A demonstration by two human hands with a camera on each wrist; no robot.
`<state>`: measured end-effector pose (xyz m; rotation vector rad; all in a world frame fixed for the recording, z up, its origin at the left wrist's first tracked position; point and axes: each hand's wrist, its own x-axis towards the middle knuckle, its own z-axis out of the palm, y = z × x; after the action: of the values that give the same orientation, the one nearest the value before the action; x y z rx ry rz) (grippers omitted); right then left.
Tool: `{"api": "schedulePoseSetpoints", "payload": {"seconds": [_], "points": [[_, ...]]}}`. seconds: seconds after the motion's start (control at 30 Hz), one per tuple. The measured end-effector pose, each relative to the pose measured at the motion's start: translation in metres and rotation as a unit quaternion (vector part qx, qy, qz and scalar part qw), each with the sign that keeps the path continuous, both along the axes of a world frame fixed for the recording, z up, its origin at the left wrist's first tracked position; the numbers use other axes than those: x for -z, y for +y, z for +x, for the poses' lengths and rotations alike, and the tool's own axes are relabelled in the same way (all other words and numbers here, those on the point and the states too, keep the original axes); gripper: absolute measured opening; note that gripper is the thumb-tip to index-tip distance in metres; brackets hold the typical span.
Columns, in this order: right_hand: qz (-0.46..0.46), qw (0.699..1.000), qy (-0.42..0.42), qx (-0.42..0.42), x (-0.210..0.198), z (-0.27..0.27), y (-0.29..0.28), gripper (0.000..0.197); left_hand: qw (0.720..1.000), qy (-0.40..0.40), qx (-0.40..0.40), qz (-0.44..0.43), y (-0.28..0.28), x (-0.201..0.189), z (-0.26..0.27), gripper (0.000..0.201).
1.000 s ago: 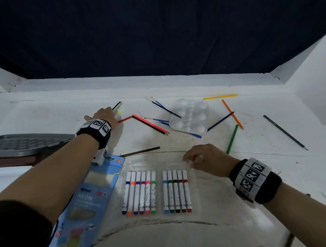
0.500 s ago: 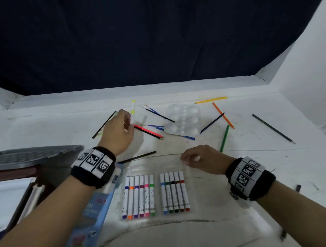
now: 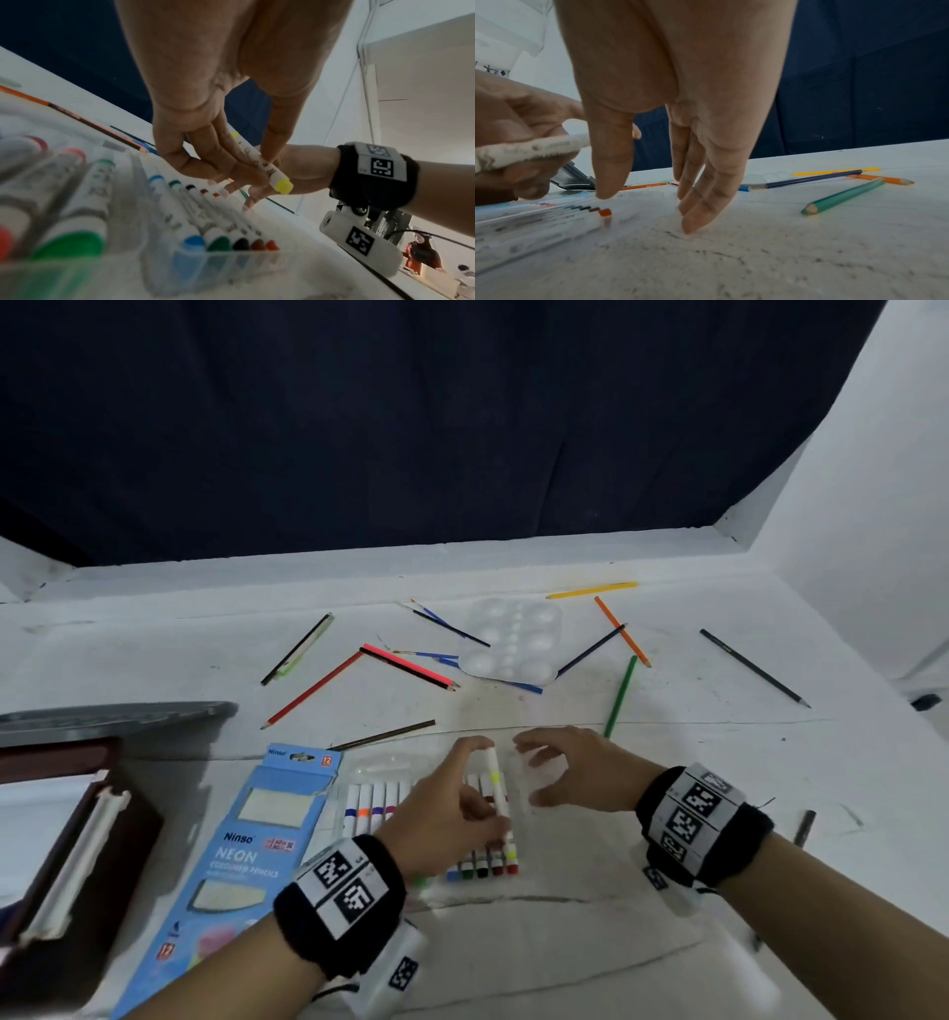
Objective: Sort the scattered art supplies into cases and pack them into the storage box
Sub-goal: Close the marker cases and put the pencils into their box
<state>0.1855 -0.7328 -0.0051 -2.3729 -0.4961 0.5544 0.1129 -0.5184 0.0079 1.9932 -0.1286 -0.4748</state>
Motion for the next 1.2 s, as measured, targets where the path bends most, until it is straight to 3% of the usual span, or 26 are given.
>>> {"api": "schedulePoseSetpoints", "payload": {"seconds": [0.43,0.63,0.8,1.03,1.2], "points": [[-0.048,0.999,-0.007,0.010,-0.001,-0.013,0.000,0.079,0.969,-0.036,0.083,0.231,-0.022,0.009,0.023,0.082],[-0.046,0.999,-0.016,0.011,0.001,-0.013,-0.001,0.073,0.918,-0.120,0.115,0.361,-0.015,0.007,0.023,0.083],[-0.034,0.999,-0.018,0.017,0.004,-0.010,-0.002,0.075,0.851,-0.194,0.152,0.463,-0.020,0.013,0.020,0.087],[-0.034,0.999,-0.018,0.024,0.010,-0.010,-0.003,0.077,0.821,-0.207,0.173,0.503,-0.025,0.011,0.024,0.078],[-0.043,0.998,-0.042,0.015,0.007,-0.013,0.000,0.080,0.834,-0.210,0.168,0.482,-0.016,0.013,0.023,0.082]]}}
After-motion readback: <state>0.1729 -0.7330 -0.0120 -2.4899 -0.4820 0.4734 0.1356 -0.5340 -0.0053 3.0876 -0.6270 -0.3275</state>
